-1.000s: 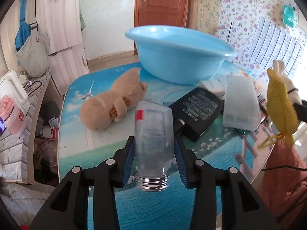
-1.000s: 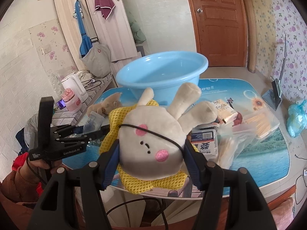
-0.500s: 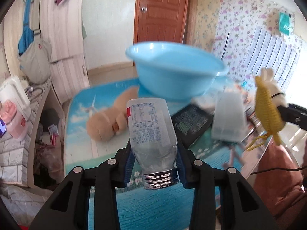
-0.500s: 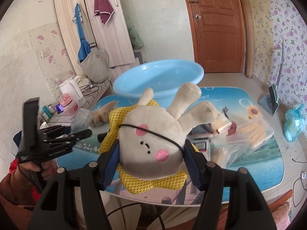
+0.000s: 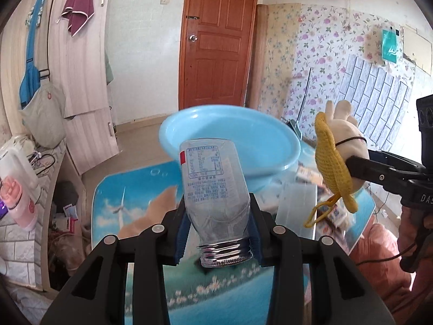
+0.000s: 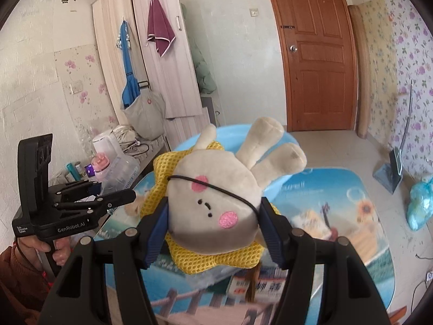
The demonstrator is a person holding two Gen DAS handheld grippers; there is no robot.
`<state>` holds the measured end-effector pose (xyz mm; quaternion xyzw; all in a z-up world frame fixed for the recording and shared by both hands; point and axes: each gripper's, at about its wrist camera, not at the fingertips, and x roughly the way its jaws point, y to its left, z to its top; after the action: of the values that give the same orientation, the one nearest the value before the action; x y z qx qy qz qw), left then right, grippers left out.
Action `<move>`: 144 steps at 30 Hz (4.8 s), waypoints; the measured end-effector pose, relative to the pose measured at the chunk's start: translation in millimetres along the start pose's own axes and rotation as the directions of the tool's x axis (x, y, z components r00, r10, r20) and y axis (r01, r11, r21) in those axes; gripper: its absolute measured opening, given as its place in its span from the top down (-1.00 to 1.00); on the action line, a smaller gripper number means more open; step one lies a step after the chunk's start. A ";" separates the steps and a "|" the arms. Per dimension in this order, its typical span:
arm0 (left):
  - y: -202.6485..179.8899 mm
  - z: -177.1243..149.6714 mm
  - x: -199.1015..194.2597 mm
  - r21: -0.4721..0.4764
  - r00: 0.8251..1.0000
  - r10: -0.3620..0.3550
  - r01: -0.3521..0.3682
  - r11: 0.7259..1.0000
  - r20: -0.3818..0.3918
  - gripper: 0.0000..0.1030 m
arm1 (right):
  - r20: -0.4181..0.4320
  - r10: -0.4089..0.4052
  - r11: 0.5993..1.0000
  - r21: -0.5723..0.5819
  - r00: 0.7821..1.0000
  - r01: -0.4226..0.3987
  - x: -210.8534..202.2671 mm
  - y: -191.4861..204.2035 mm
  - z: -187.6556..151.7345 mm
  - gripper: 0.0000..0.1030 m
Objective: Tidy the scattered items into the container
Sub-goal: 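Carry the white plush bunny in the right gripper while the left carries the clear bottle, then lower the bunny and bottle into the blue basin and open both grippers, then withdraw both grippers from the basin and move toward the clear plastic case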
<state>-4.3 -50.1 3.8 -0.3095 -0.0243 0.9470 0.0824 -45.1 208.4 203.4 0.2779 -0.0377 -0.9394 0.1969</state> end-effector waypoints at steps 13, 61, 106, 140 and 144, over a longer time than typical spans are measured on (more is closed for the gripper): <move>-18.5 47.5 55.1 0.054 0.999 -0.037 0.037 0.998 0.003 0.28 | -0.013 -0.006 1.000 0.013 1.000 0.006 41.3 -29.6 25.7 -0.22; -26.1 33.1 69.5 0.018 0.997 -0.066 0.066 0.998 -0.030 -0.57 | -0.003 0.009 1.000 0.023 1.000 -0.009 65.8 -8.5 42.2 -0.37; -61.6 -29.2 37.0 0.004 0.987 -0.062 0.063 0.998 -0.149 -0.95 | -0.128 -0.046 0.995 0.082 0.991 0.056 8.8 -17.6 -39.9 -0.37; -66.4 -44.0 40.3 0.005 0.981 -0.053 0.055 0.999 -0.189 -0.97 | -0.171 -0.088 0.985 0.133 0.981 0.111 3.2 -40.5 -62.1 -0.37; -66.4 -45.3 40.8 0.005 0.981 -0.054 0.056 0.998 -0.187 -0.97 | -0.170 -0.093 0.984 0.137 0.981 0.117 2.7 -42.8 -63.6 -0.37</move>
<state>-0.7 22.1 -50.1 -0.3959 -0.0202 0.9112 0.1118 -27.9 249.1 140.7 0.3691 -0.0758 -0.9173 0.1285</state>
